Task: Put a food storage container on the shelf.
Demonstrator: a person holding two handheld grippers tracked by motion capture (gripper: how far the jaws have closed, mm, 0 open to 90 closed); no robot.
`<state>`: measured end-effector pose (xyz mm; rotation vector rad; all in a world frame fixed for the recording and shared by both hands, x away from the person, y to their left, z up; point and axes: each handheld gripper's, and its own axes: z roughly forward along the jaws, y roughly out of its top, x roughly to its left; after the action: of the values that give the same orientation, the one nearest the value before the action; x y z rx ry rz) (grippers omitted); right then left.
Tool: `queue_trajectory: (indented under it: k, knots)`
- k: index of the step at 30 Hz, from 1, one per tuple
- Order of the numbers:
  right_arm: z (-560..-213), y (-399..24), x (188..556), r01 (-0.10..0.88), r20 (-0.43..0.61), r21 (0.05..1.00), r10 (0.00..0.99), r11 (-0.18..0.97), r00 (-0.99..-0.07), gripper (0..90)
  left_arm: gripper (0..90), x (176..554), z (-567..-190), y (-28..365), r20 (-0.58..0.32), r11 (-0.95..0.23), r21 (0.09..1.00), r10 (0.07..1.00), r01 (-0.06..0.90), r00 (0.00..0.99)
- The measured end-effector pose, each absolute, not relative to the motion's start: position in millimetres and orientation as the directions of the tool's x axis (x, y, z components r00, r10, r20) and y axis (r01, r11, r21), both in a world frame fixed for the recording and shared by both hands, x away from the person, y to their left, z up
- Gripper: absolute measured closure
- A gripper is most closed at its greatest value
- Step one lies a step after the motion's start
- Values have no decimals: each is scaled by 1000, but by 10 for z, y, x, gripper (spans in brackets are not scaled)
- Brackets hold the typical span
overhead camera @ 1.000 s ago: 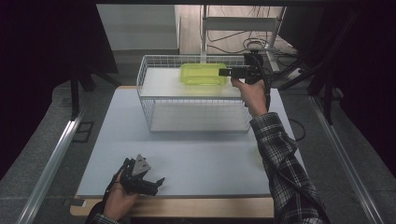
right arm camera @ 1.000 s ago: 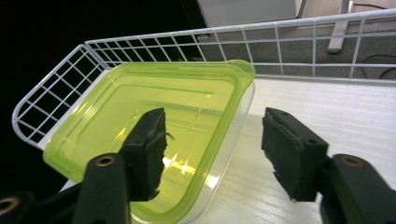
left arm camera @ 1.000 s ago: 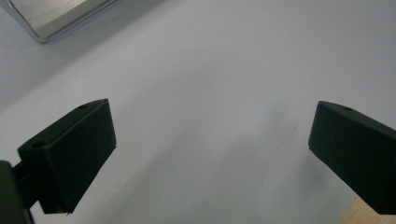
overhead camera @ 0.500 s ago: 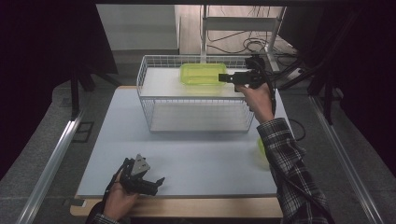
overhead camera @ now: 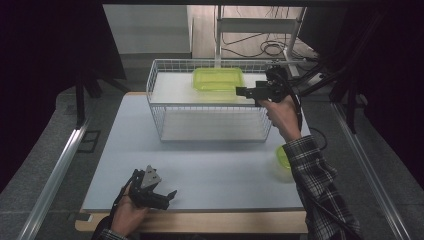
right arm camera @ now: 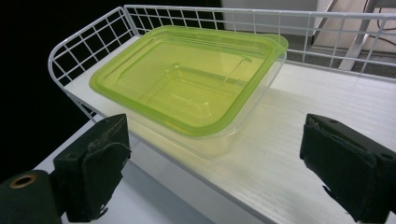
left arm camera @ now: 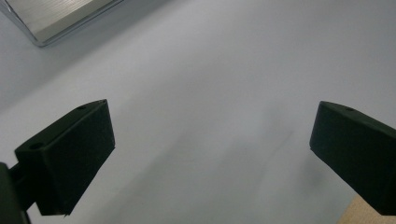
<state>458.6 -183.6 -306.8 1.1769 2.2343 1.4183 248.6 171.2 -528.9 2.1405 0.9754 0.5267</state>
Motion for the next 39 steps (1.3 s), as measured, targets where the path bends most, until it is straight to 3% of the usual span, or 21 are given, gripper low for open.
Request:
queue_trajectory:
  k: [22,31,34,36,39]
  knots:
    - [-3224,-1827,4189,408,73,852,696,329,-714,52,0,2492,-5285,1720,66,-454,749,777,484,626]
    - [-3452,-1912,3996,403,54,846,695,349,-716,51,0,2483,-5273,1717,75,-456,755,775,471,628]
    - [-3533,-1949,3927,410,58,839,689,359,-722,50,1,2539,-5278,1706,40,-437,766,765,471,643]
    - [-3569,-1966,3847,377,-19,839,713,393,-701,57,1,2546,-5272,1702,47,-439,762,771,476,635]
    - [-3661,-1975,3789,406,19,828,704,388,-710,52,1,2523,-5251,1693,67,-449,766,766,459,639]
